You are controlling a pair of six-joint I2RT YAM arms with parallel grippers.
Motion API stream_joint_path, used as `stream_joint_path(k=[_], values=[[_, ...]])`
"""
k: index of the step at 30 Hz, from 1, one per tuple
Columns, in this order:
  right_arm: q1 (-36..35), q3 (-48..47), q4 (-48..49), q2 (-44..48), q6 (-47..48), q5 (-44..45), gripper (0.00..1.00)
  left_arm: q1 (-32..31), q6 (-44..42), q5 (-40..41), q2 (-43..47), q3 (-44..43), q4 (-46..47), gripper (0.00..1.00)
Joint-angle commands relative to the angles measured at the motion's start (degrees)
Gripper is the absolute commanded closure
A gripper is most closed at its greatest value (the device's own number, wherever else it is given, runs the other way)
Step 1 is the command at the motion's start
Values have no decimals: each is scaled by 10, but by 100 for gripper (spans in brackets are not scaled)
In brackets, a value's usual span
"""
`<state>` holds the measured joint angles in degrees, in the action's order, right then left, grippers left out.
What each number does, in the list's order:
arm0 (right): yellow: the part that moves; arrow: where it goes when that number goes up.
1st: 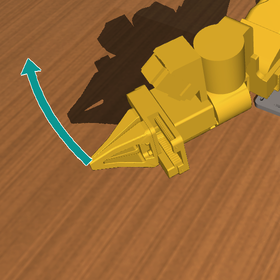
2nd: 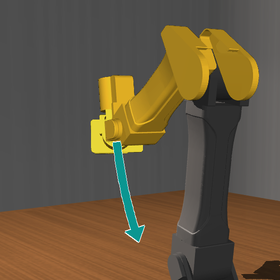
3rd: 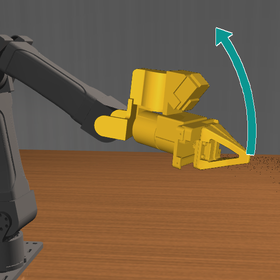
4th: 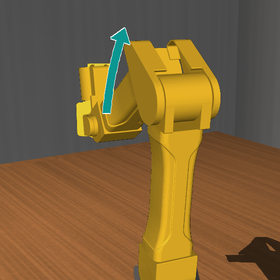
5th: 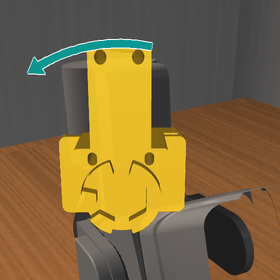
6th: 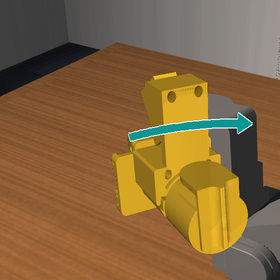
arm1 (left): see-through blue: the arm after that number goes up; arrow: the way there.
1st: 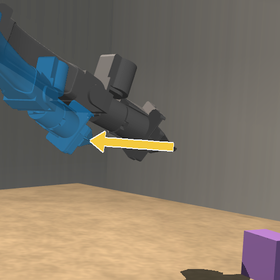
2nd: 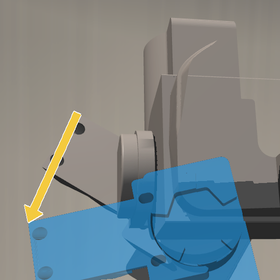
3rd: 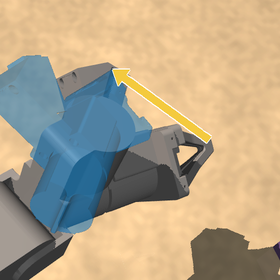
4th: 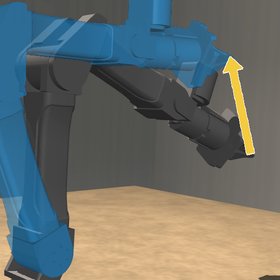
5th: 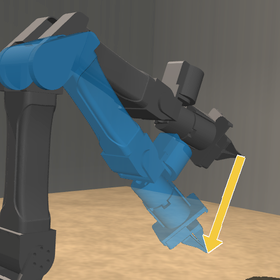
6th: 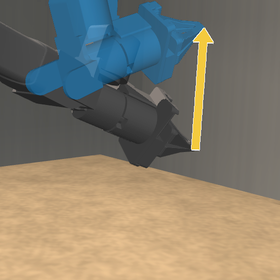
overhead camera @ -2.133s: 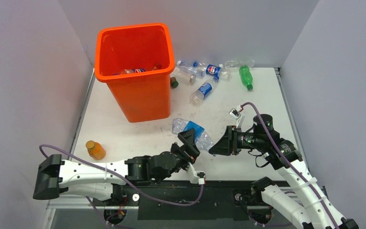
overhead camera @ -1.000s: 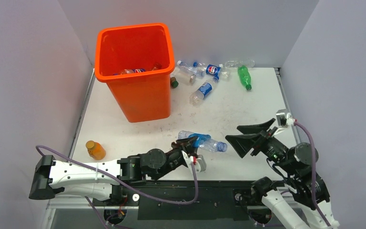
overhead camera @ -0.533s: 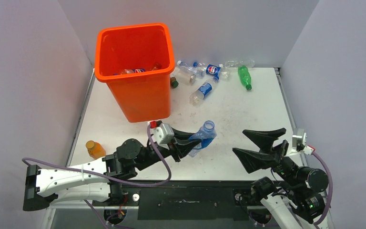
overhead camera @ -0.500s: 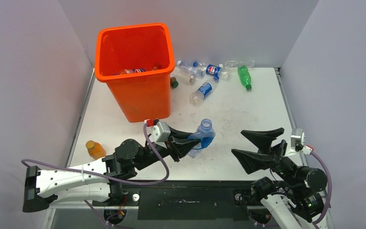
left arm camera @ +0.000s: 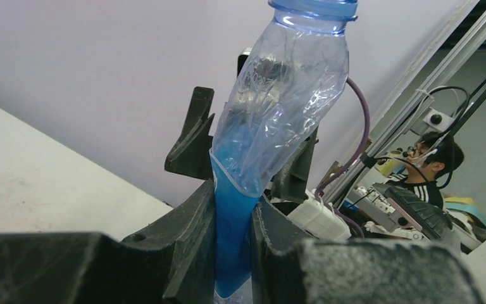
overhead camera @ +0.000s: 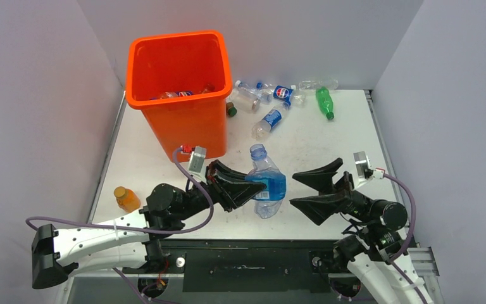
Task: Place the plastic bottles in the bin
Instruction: Place the plastic bottle in the trash bin.
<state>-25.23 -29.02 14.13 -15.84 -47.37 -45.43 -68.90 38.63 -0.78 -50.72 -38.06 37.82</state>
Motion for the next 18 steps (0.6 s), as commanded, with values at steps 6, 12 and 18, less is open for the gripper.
stream_joint_path(k=[6,12,18], values=[[-8,15,175,-91,-62,-59,3,6,4,3,-6,3,62,100],[-60,-10,148,-146,-7,-42,10,10,-8,21,-17,-2,64,100],[-189,-45,32,-203,126,67,25,14,-7,34,-7,5,75,100]])
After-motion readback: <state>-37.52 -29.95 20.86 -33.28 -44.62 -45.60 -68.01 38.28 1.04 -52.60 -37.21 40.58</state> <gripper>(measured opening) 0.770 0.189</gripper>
